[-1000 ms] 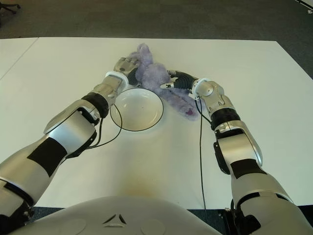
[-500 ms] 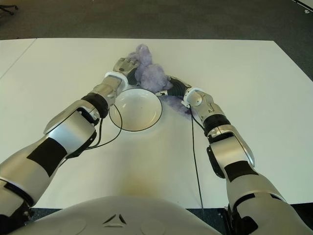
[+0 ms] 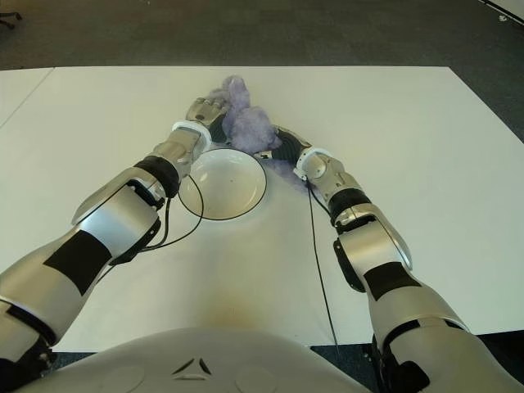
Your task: Put the doll into the plate.
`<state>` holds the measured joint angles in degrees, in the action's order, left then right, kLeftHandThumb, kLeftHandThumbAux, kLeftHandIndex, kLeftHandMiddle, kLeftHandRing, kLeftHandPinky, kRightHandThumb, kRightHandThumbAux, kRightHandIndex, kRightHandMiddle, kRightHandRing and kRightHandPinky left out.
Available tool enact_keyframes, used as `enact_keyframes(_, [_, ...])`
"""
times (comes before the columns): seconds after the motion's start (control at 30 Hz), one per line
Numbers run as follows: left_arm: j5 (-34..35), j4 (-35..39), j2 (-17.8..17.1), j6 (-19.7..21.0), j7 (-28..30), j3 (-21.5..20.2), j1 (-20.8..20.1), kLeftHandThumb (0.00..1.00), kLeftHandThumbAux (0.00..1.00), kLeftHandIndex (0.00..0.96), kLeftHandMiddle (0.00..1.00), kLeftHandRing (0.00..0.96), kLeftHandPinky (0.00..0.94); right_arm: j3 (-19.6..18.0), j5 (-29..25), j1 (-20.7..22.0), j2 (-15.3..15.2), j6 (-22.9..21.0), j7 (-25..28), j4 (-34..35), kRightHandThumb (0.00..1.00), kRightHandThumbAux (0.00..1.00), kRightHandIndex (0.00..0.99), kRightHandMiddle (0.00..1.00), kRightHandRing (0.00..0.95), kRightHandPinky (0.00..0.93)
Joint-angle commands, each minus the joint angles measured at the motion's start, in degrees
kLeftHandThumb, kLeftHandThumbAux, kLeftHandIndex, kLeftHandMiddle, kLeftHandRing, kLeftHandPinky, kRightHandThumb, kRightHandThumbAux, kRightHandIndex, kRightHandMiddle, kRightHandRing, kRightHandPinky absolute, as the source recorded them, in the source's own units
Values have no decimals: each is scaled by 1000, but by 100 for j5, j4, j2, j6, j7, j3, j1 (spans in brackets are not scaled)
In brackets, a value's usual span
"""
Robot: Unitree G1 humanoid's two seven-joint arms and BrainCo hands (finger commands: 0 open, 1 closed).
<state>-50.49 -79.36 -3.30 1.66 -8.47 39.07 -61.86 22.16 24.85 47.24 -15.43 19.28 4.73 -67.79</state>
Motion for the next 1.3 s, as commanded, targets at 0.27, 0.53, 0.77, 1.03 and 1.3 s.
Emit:
enact_keyframes(0.27, [150, -140, 242, -101, 142, -104, 473, 290, 591, 0, 0, 0, 0, 52, 133, -322, 1030, -873, -741, -877, 183, 559, 22, 0, 0, 7])
enact_keyframes(0.53, [197, -125, 224, -80, -83, -217, 457, 512, 607, 171, 71, 130, 264, -297, -23, -288, 1038, -1343, -1236, -1078, 326, 622, 281, 427, 446, 466])
enact_keyframes(0.77, [266, -115, 187, -117, -442, -302, 467, 837, 669, 430, 455, 460, 475, -760, -232, -242, 1048, -1634, -1516, -1108, 702, 713, 435, 717, 725, 777])
enact_keyframes(1.03, [403, -112, 157, -139, -762, -497, 354, 855, 661, 453, 473, 584, 630, -744, 5, 113, 813, -1466, -1834, -1050, 706, 712, 438, 770, 774, 808])
enact_keyframes(1.3, [635, -62, 172, -268, -855, -765, 76, 953, 652, 460, 481, 428, 636, -534, 312, 557, 275, -926, -1862, -952, 716, 710, 440, 805, 814, 834])
